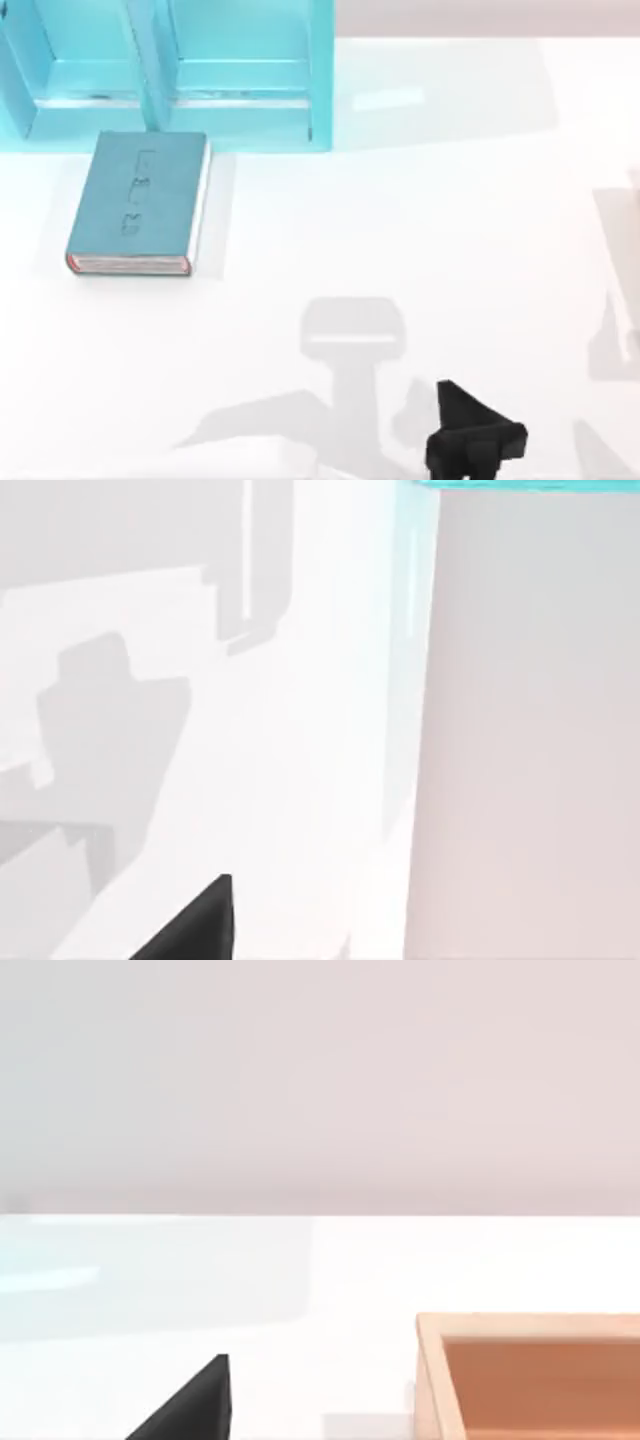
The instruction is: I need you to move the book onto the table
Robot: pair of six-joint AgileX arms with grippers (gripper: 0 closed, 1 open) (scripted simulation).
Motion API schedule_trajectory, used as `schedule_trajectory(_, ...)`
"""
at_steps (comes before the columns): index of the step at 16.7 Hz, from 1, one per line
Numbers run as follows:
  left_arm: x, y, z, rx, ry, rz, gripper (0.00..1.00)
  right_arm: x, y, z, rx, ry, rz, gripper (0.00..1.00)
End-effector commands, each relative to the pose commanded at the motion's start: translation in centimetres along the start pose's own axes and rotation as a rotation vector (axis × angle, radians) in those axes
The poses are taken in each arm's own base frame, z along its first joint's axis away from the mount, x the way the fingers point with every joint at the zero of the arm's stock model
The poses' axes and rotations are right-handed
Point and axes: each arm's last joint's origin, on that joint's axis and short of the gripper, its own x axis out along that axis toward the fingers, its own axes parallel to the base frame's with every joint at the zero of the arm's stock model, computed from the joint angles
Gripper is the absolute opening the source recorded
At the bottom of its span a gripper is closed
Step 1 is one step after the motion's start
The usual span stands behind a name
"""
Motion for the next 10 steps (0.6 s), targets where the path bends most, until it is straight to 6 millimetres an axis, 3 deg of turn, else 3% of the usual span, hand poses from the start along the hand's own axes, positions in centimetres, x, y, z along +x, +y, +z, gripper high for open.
schedule_trajectory(5, -3.3, 0.0, 1.2, 0.032, -0.023, -0.025, 1.00, 0.0, 0.0, 0.0, 0.000, 0.000, 0.000, 1.00)
schedule_trajectory(10, -4.3, -0.1, 1.6, 0.036, -0.028, -0.038, 1.00, 0.0, 0.0, 0.0, 0.000, 0.000, 0.000, 1.00)
